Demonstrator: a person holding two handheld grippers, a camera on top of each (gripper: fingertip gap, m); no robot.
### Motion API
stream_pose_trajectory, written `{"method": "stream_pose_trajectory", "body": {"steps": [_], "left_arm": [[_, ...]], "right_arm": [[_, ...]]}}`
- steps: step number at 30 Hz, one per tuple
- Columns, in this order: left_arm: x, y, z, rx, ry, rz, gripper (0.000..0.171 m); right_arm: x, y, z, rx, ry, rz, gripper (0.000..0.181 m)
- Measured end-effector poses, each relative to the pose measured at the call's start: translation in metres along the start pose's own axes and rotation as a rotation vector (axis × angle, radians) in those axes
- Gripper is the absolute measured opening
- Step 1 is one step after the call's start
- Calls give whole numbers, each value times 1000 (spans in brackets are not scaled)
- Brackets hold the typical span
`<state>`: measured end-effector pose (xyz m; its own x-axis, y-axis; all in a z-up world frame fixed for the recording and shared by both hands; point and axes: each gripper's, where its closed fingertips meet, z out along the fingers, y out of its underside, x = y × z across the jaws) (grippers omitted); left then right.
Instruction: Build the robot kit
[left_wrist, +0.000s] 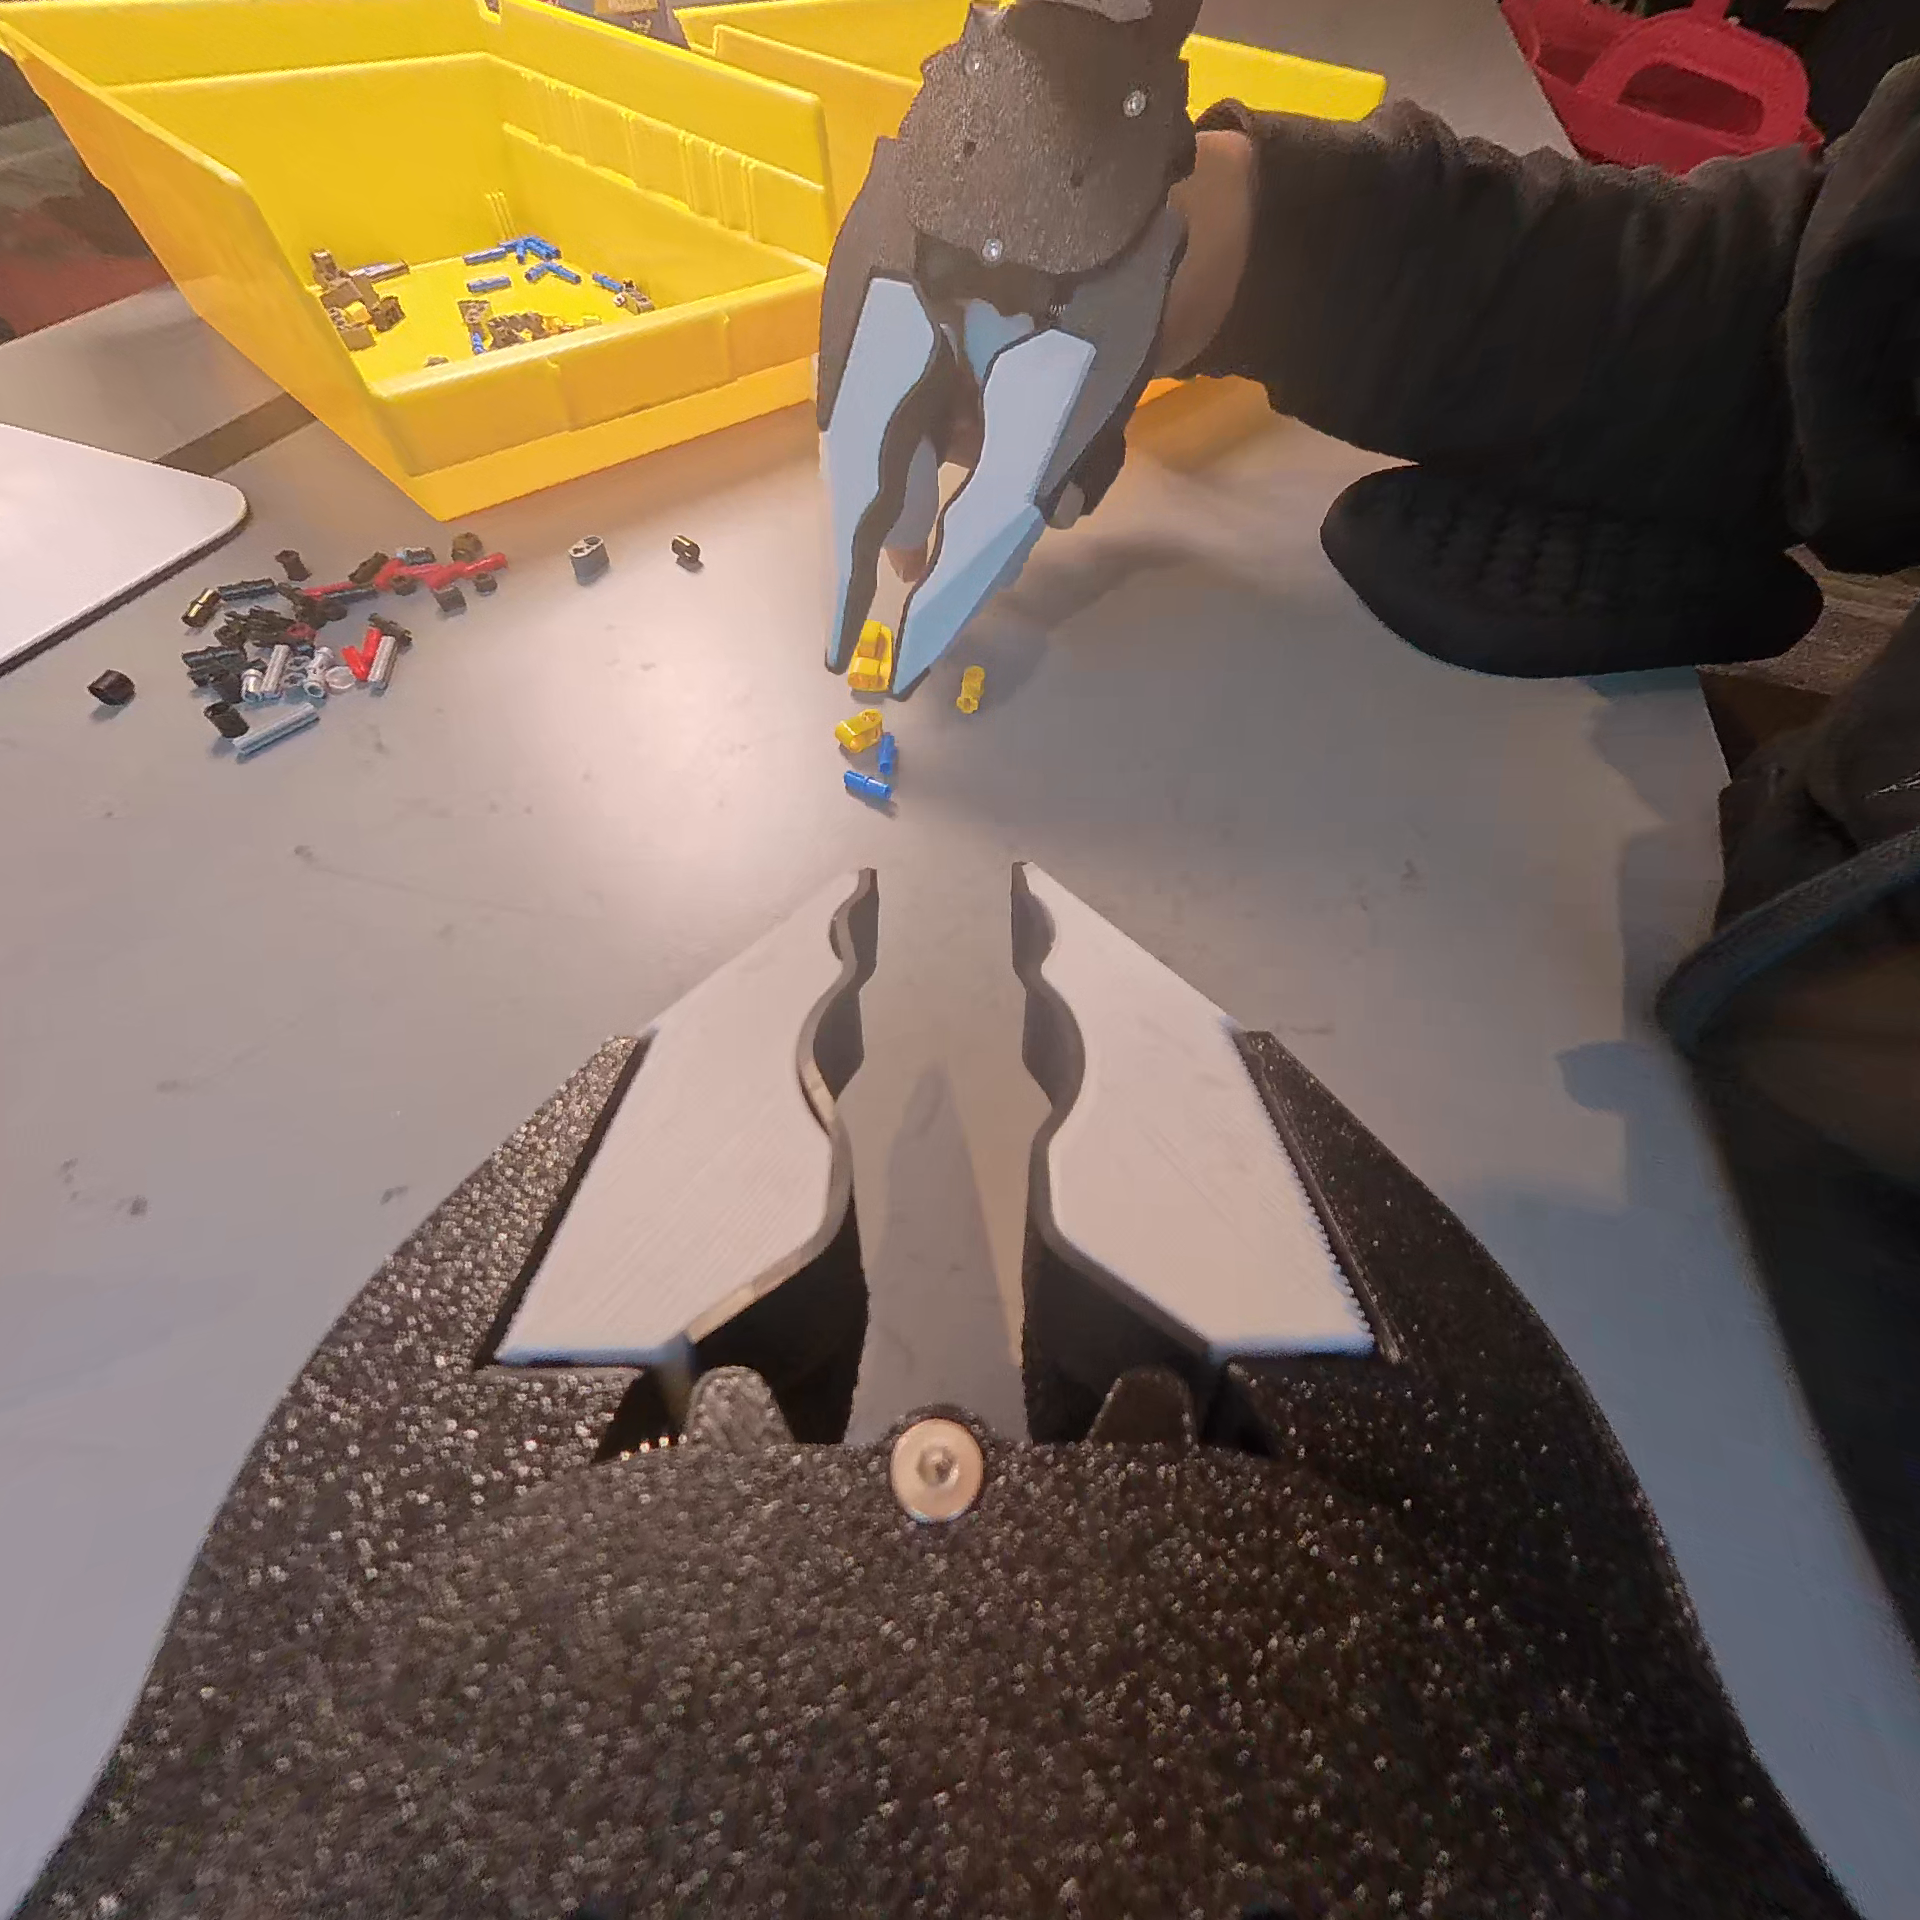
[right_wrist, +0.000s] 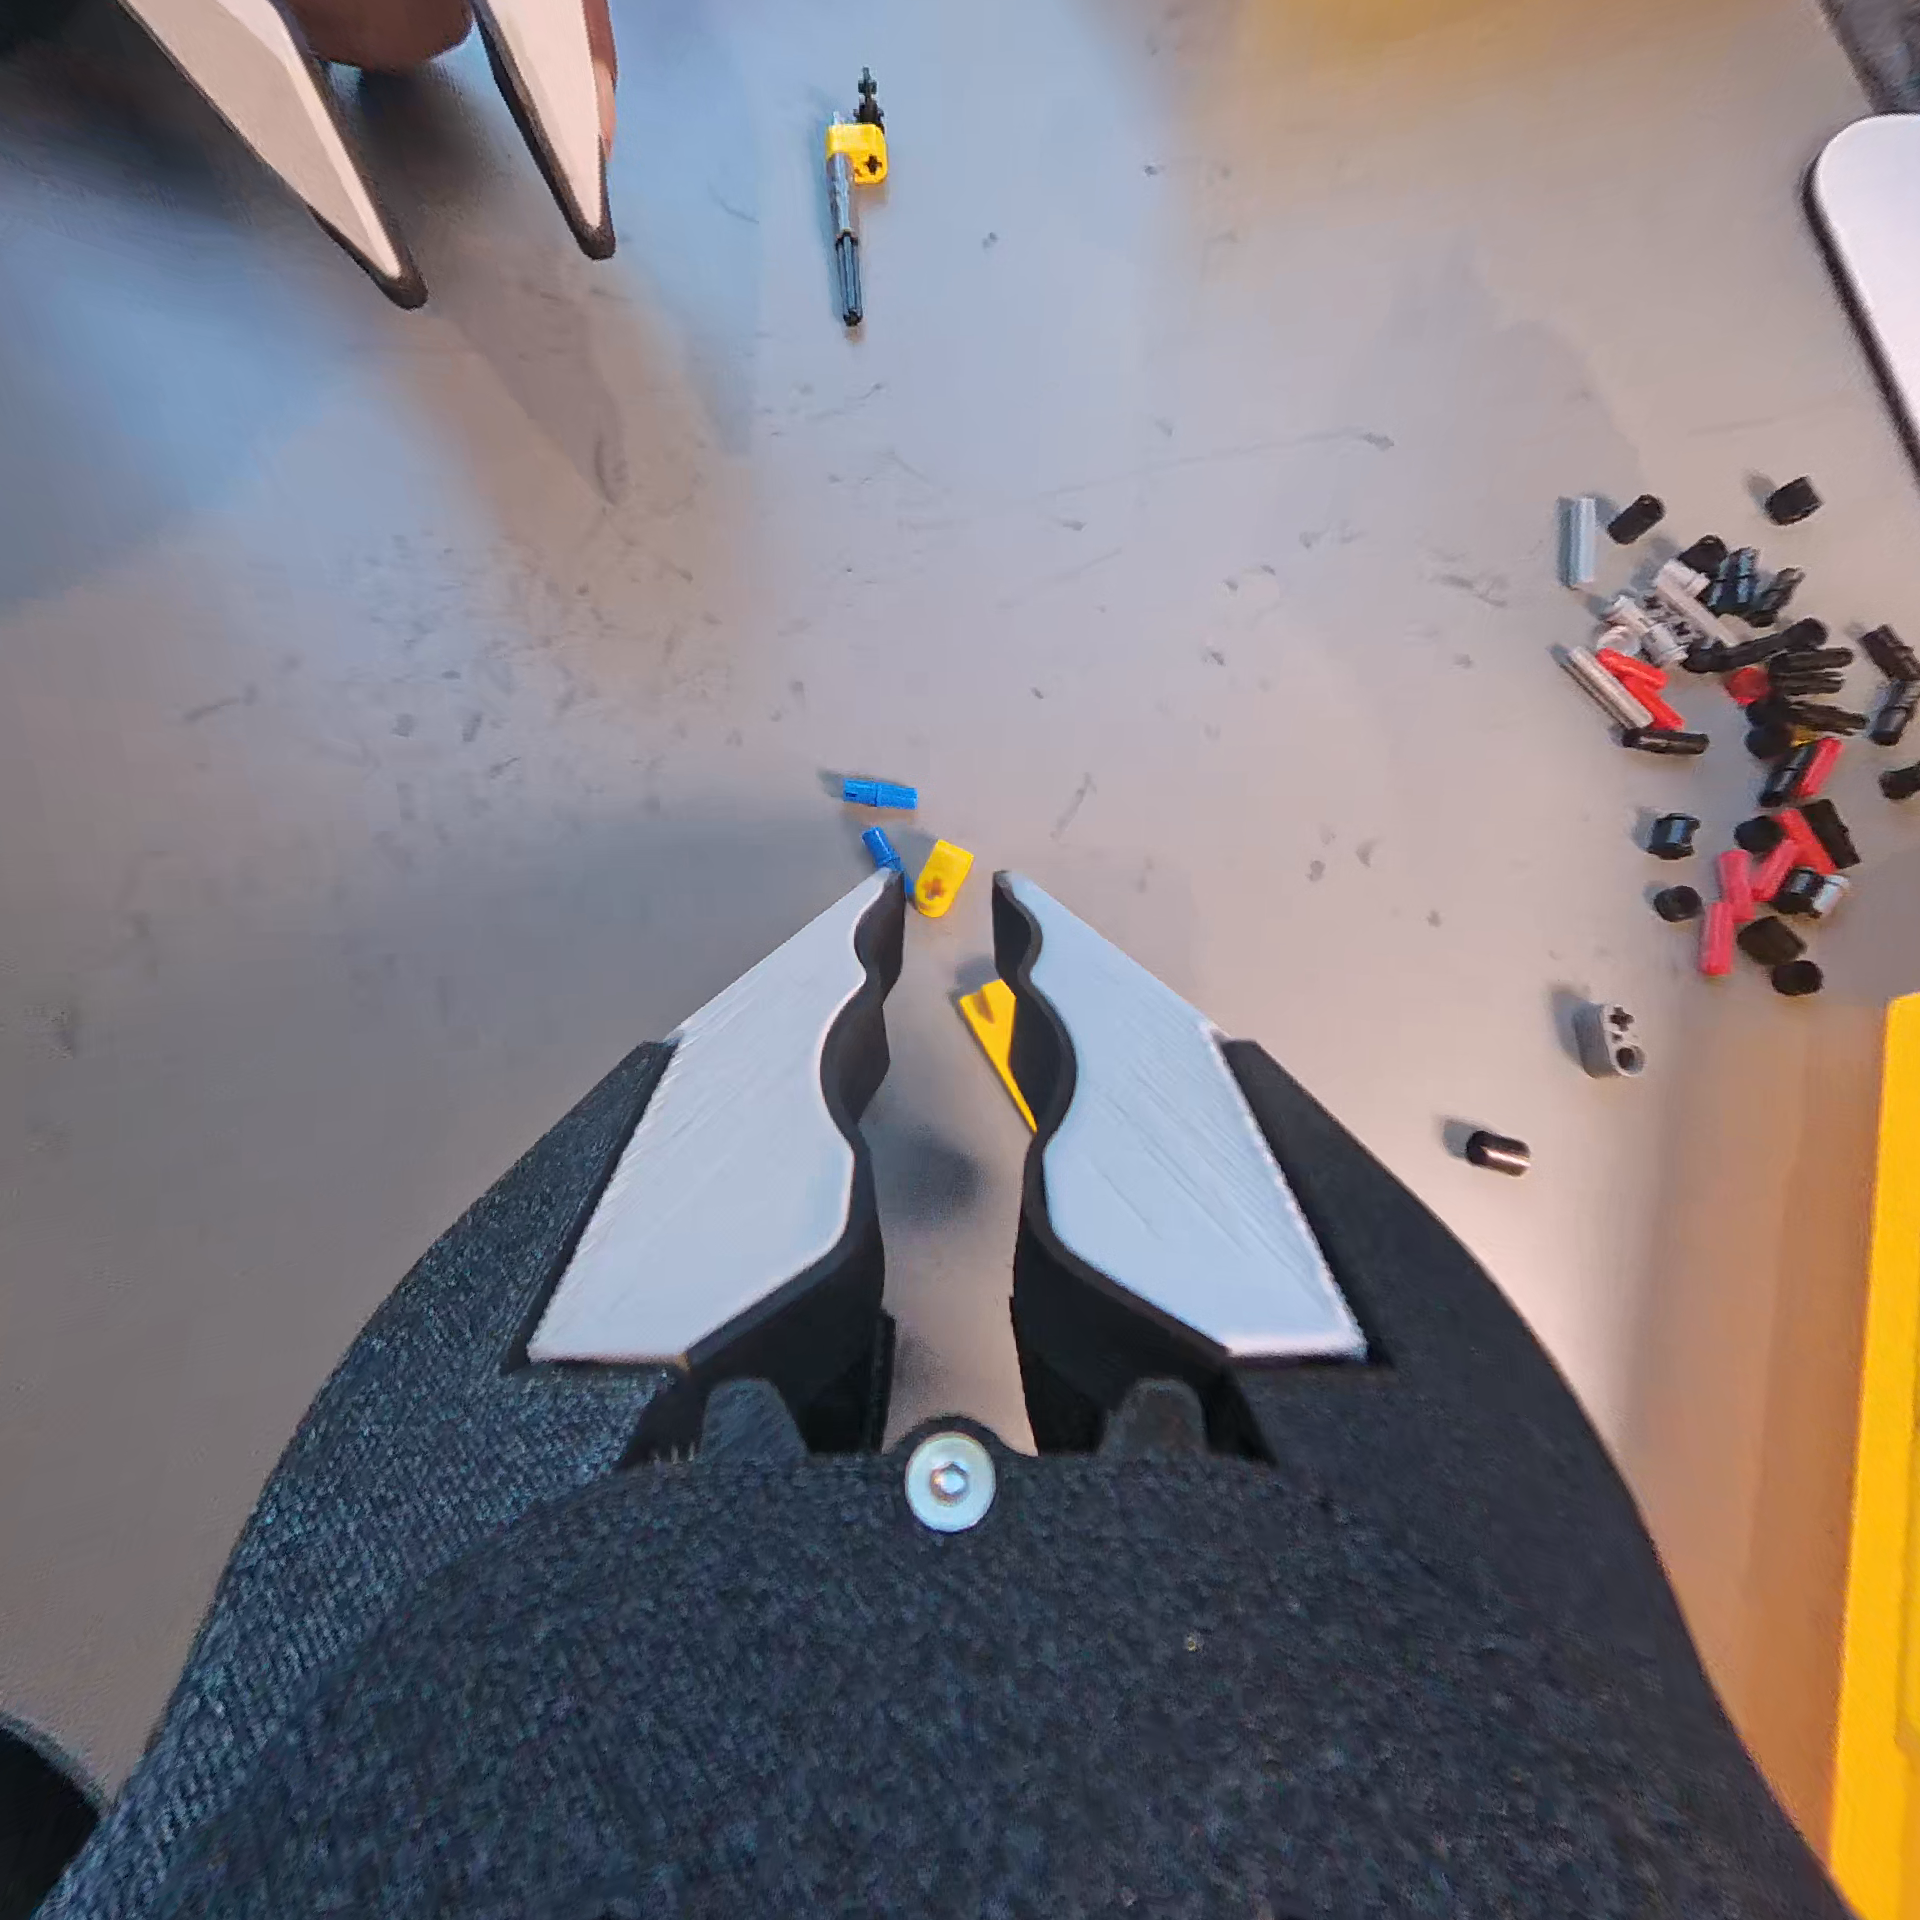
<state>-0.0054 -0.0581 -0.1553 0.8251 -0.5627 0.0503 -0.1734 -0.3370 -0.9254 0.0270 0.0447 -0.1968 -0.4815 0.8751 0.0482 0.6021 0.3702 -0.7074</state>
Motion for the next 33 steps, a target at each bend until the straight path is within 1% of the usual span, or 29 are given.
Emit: {"method": "stream_pose_trajectory", "body": {"steps": [8,13,23,25,27,30,33], "left_arm": [[0,0,-1,-2,0,5,24],[0,-1,-3,2,-3,9,24],[-1,-2,-5,7,-11,13,24],[-1,-1,-5,4,-13,15,24],[-3,-1,-5,4,-22,16,26],[-7,-1,-6,6,-42,8,28],[-11,-1,-6,4,-78,27,30]], "right_arm": [[0,1,11,-55,-11,66,8],[-1,2,12,-67,-24,99,9],[0,5,11,-83,-24,106,7],[2,1,6,-52,-17,120,7],[5,-9,-1,11,-14,139,7],[-4,-36,-12,145,-49,155,7],[-17,-68,-16,289,-101,205,7]]}}
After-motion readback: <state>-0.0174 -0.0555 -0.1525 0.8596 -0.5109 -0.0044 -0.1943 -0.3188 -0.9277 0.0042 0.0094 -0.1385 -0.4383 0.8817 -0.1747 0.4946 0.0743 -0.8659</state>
